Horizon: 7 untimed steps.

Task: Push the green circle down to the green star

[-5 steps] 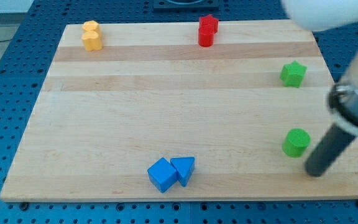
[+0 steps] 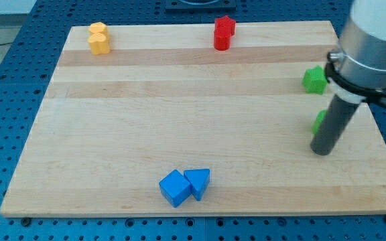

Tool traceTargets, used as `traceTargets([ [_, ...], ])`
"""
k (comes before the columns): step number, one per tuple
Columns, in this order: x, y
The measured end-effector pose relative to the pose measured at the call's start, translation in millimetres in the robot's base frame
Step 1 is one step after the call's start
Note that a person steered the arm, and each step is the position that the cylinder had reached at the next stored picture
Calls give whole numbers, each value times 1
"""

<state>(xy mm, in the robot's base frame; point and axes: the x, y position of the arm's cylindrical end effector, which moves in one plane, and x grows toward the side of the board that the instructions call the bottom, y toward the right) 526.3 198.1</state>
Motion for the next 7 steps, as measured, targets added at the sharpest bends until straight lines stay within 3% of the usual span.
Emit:
traceTargets([
  [3, -63, 8],
  [5, -77, 3],
  [7, -74, -75],
])
